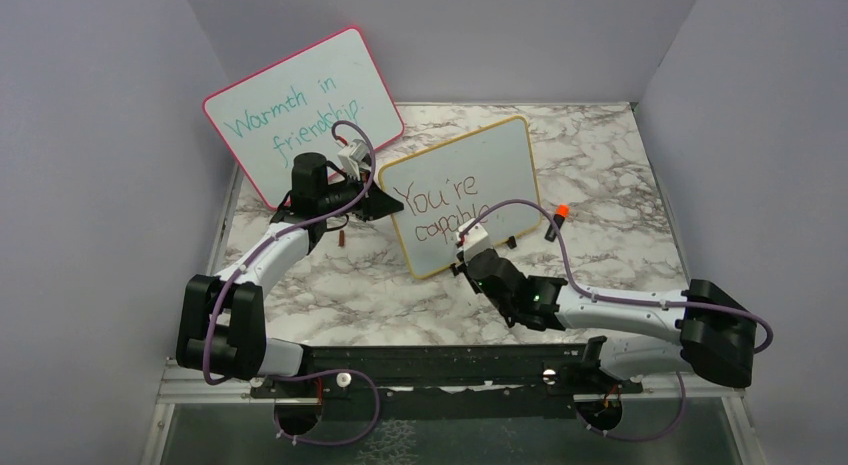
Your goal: Write a sentence on the whiteboard
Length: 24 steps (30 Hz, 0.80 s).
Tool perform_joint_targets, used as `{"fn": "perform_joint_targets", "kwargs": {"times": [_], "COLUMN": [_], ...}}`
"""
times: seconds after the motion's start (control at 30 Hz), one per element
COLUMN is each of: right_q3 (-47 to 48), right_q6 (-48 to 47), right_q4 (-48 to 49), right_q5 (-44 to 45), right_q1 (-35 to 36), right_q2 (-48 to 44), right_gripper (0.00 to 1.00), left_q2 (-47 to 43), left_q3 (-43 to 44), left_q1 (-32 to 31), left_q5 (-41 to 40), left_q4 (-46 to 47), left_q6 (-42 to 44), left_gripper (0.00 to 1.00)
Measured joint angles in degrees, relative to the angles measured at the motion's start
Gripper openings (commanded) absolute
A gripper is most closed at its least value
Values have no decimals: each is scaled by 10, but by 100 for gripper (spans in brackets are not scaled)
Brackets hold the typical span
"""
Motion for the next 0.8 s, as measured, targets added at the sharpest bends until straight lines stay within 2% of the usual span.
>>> {"fn": "perform_joint_targets", "kwargs": {"times": [0.8], "right_q3": [0], "right_q6": [-12], "right_q4": [17], "right_q5": [-17], "right_q1": [0], "right_q2": [-3], "right_gripper": [1], "left_q2": [0], "left_q3": [0], "left_q1": [0], "left_q5": [-2], "left_q4": [-3], "left_q6": [2], "left_gripper": [0]}}
